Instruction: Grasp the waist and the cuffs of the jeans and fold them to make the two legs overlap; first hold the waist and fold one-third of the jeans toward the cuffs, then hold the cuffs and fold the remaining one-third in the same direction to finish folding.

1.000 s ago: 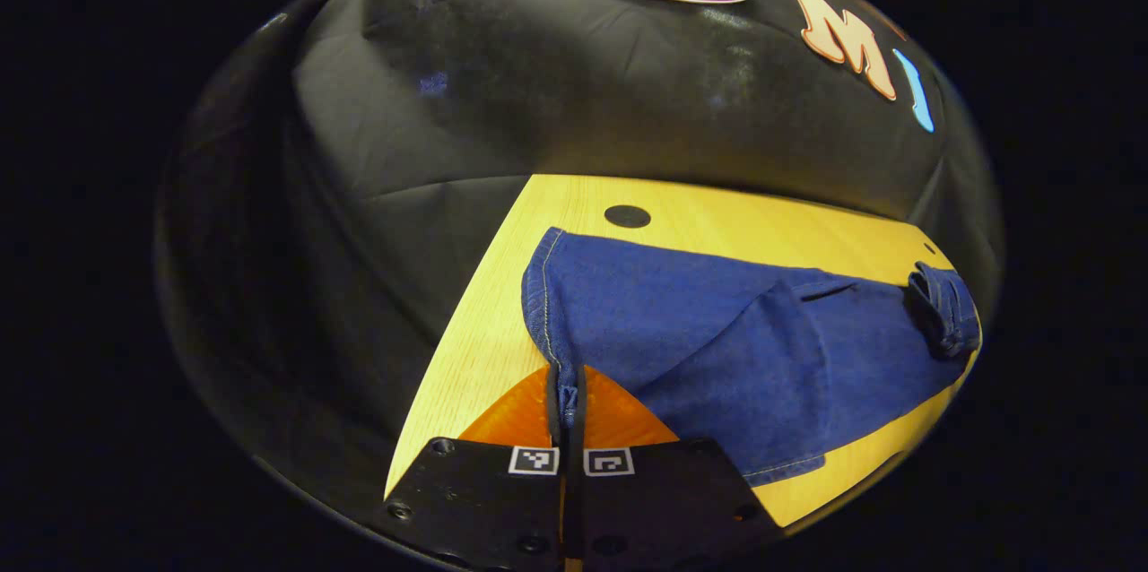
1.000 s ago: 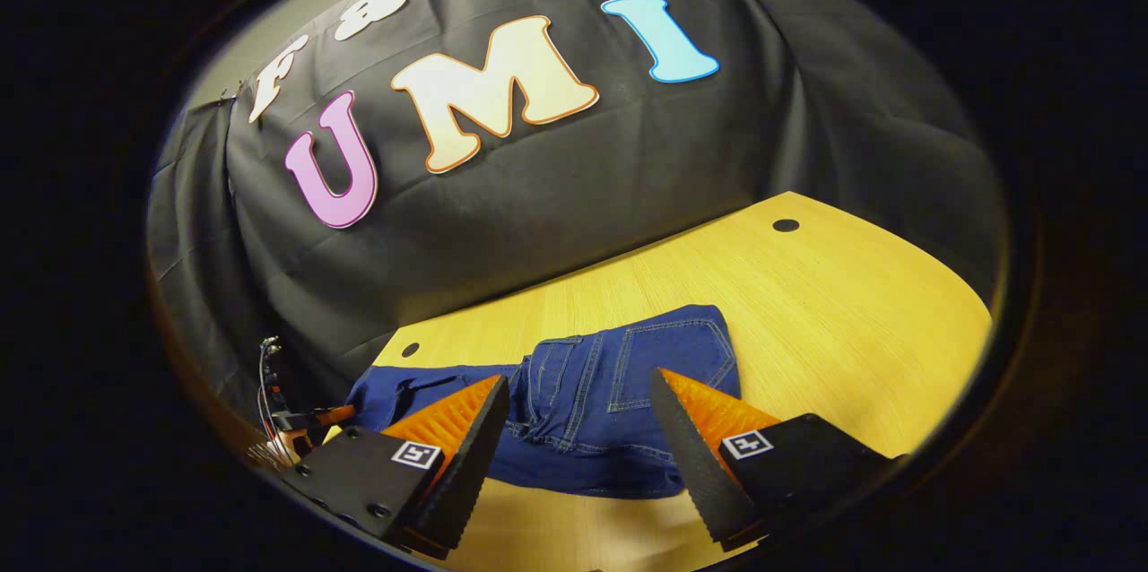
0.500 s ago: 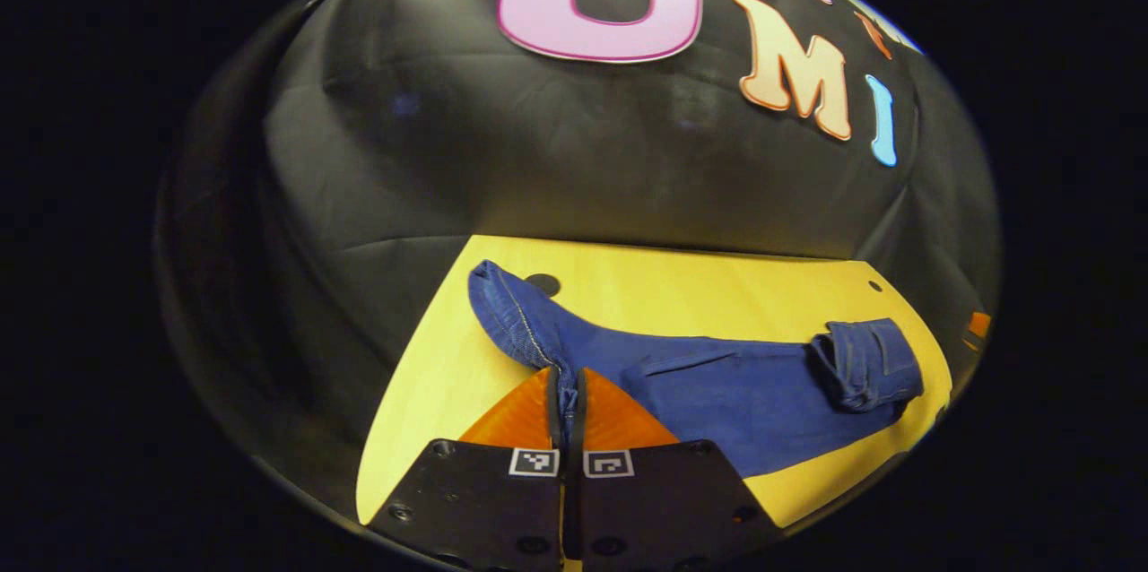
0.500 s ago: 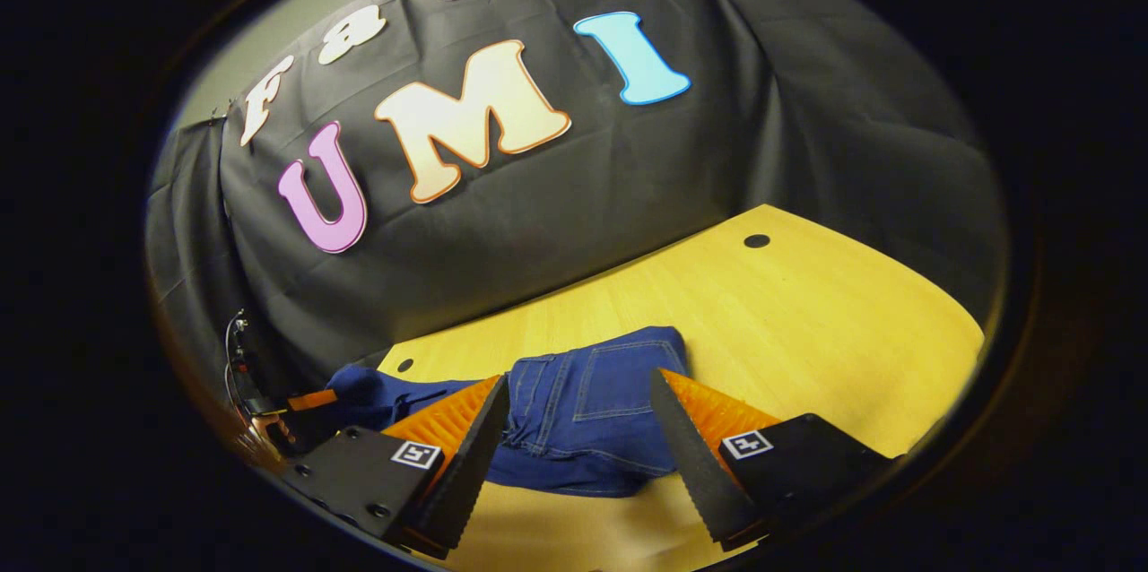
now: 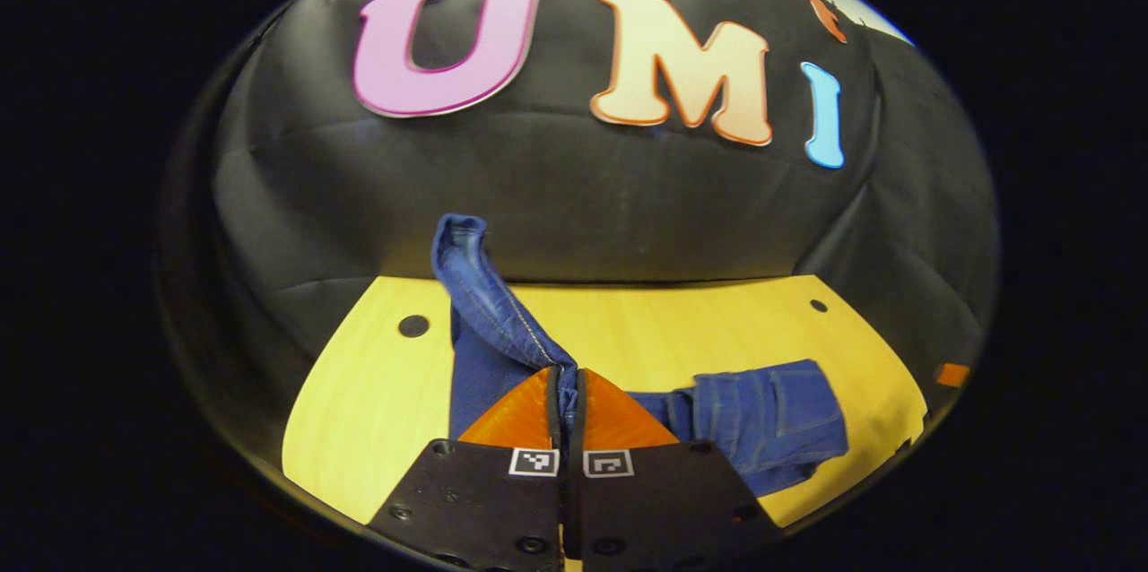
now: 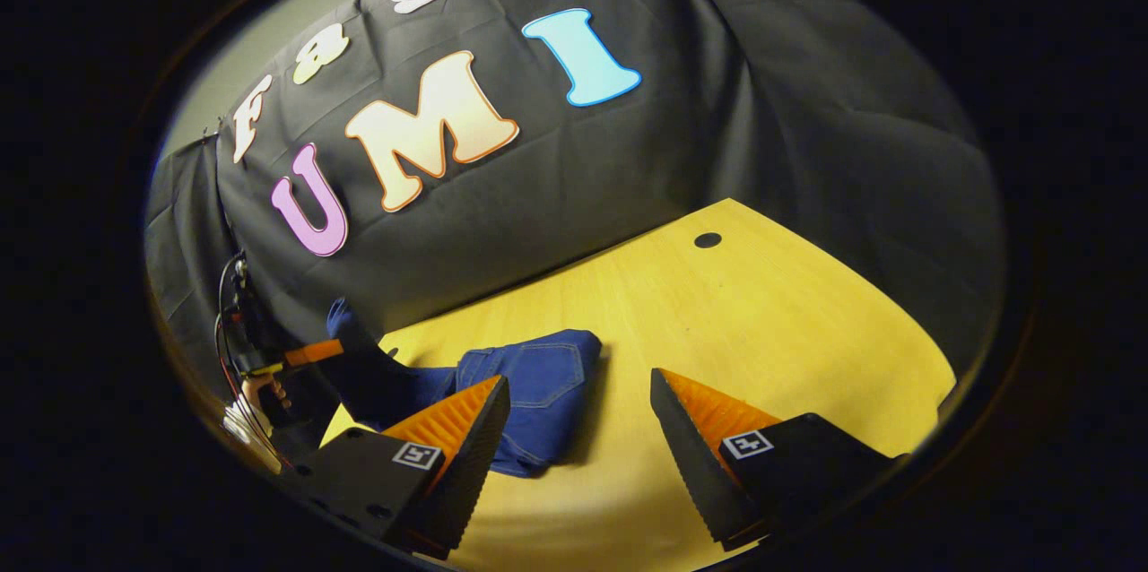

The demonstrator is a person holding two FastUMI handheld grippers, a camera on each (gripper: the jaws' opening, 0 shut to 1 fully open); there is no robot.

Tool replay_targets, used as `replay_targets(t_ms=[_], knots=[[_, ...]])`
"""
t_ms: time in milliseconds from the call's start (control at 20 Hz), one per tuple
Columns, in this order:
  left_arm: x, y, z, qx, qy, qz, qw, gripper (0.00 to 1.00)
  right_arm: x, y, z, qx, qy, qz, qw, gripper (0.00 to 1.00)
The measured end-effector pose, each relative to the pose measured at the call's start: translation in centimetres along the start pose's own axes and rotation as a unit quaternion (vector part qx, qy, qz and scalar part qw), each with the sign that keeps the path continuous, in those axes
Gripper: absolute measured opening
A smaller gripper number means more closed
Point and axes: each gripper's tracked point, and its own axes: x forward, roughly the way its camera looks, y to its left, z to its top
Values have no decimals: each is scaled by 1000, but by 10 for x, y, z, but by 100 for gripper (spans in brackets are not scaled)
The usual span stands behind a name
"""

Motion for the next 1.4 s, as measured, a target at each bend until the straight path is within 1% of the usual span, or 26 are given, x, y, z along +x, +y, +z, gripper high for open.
replay_targets(t_ms=[150, 450, 550, 650, 750, 850, 950, 1050, 1200, 1400], knots=[[10, -58, 17, -3, -6, -17, 1000, 0, -4, -26, 7, 8, 9, 10, 1000, 97], [38, -157, 24, -3, 0, -36, 999, 0, -16, -67, 5, 16, 15, 21, 1000, 98], [45, -180, 28, -2, -2, -38, 999, 0, -18, -78, 3, 26, 16, 22, 999, 98], [46, -195, 35, -6, -15, -36, 999, 0, -21, -90, -1, 32, 18, 18, 999, 97], [41, -204, 30, -8, -22, -35, 999, 0, -25, -99, -3, 36, 20, 15, 999, 97], [36, -210, 10, -4, -23, -38, 999, 0, -25, -104, -6, 37, 22, 14, 999, 98], [27, -217, -21, -3, -16, -47, 999, 0, -24, -104, -9, 35, 24, 15, 999, 98], [18, -226, -57, 8, -8, -50, 999, 0, -23, -105, -14, 30, 28, 16, 999, 98], [9, -229, -99, 41, -12, -37, 998, 0, -23, -105, -25, 29, 40, 17, 999, 97], [8, -231, -164, 108, 30, -21, 993, 0, -21, -100, -40, 20, 56, 21, 998, 98]])
